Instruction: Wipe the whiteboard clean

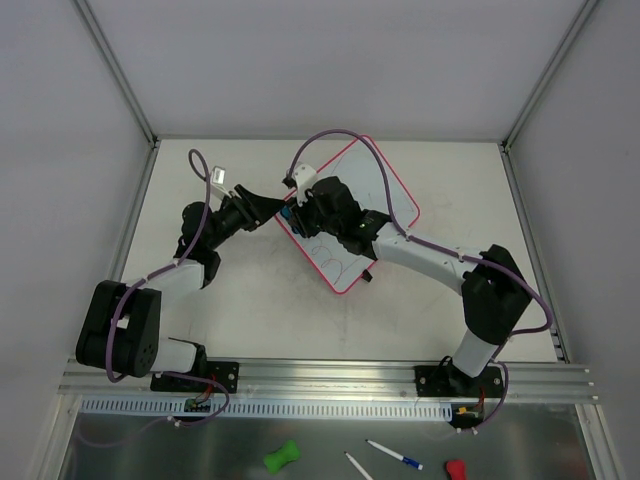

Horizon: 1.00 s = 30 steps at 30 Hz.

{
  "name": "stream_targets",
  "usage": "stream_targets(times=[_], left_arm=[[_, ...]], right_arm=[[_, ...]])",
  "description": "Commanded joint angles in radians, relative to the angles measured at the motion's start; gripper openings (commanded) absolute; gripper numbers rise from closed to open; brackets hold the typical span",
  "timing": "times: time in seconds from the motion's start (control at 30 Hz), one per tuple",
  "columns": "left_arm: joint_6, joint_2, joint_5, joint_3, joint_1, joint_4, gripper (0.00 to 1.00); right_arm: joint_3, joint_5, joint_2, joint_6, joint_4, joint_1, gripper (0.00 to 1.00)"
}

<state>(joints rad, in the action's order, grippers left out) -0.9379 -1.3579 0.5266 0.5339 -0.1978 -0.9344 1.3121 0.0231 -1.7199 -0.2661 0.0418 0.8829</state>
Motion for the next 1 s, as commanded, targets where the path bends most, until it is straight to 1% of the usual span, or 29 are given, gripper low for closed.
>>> stream_targets(times=[0.0, 0.23, 0.43, 0.63, 0.83, 0.97], left_arm=[[-0.078, 0.032, 0.036, -0.009, -0.032, -0.129, 0.47], [-0.122, 0.059, 0.041, -0.017, -0.058, -0.136, 0.48], [-0.121, 0.068, 0.039, -0.025, -0.058, -0.129, 0.49], [-0.108, 0.08, 0.044, -0.025, -0.057, -0.113, 0.5], [-0.079, 0.095, 0.046, -0.02, -0.058, -0.078, 0.51], [-0.058, 0.103, 0.044, -0.023, -0.058, -0.044, 0.53]], right_arm=[[-0.025, 0.069, 0.011, -0.015, 0.01, -0.001, 0.0], [-0.043, 0.224, 0.008, 0.014, 0.015, -0.009, 0.0], [-0.047, 0.294, -0.007, 0.064, 0.006, -0.045, 0.0], [-0.077, 0.282, -0.015, 0.122, 0.0, -0.107, 0.0], [-0.103, 0.287, -0.004, 0.128, 0.001, -0.127, 0.0], [-0.12, 0.259, 0.013, 0.139, 0.004, -0.148, 0.0]])
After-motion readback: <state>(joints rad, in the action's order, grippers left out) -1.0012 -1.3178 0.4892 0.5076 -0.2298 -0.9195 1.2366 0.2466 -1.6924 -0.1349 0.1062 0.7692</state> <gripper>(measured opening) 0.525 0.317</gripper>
